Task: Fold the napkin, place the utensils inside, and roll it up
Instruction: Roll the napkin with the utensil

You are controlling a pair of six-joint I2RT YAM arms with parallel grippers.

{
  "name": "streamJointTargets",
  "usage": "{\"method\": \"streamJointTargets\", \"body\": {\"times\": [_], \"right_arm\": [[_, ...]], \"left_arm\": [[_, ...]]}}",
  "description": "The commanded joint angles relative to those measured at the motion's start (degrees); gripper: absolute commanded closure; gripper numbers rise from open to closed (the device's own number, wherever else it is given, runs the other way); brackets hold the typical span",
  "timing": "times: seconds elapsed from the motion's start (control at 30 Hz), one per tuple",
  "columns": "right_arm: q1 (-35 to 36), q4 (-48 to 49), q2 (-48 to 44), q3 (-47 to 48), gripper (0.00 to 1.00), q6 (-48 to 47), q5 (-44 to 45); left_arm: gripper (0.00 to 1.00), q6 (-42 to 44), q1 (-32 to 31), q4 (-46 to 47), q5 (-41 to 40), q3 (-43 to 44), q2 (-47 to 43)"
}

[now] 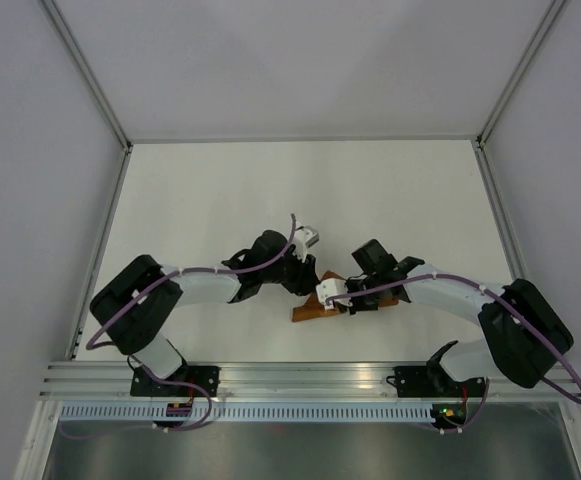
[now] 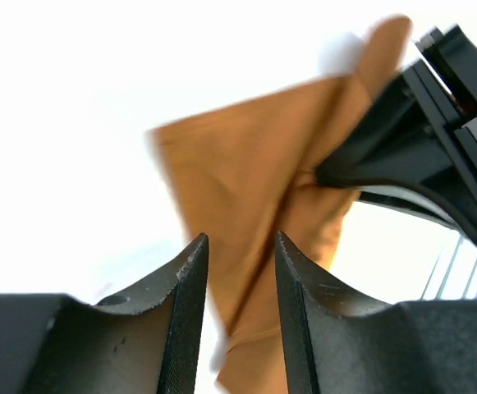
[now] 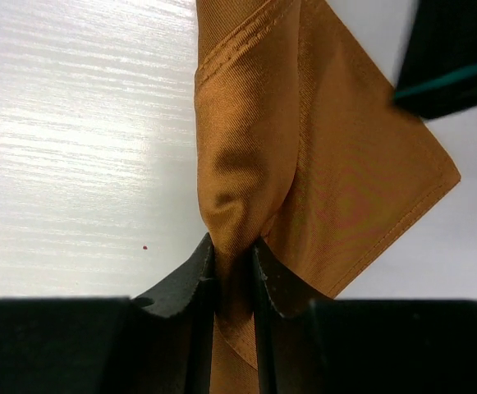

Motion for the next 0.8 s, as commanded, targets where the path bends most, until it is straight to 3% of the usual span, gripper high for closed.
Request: {"method": "streamJointTargets", "body": {"times": [0.0, 0.17, 0.33, 0.57, 0.77], "right_arm": [[-0.3, -10.5, 6.1, 1.7, 0.99, -1.9, -1.1], [-2.0, -15.6, 14.5, 6.8, 1.00, -3.4, -3.7], [-4.6, -21.9, 24.1, 15.4, 1.00, -5.8, -5.6], [-8.7, -30.7, 34.9, 26.6, 0.99, -7.3, -7.4], [-9.3, -32.6, 38.9, 30.6, 0.99, -6.9, -7.4]], "left_arm": [[0.57, -5.3, 1.9, 5.9, -11.9, -5.2, -8.8], [0.54, -5.5, 1.9, 15.3, -25.5, -17.3, -21.9], [0.51, -0.9, 1.2, 21.2, -29.5, -25.2, -32.3], [0.51, 14.1, -9.4, 20.3, -37.4, -23.0, -28.9], [0.50, 25.7, -19.8, 20.3, -39.3, -18.6, -18.1]]}}
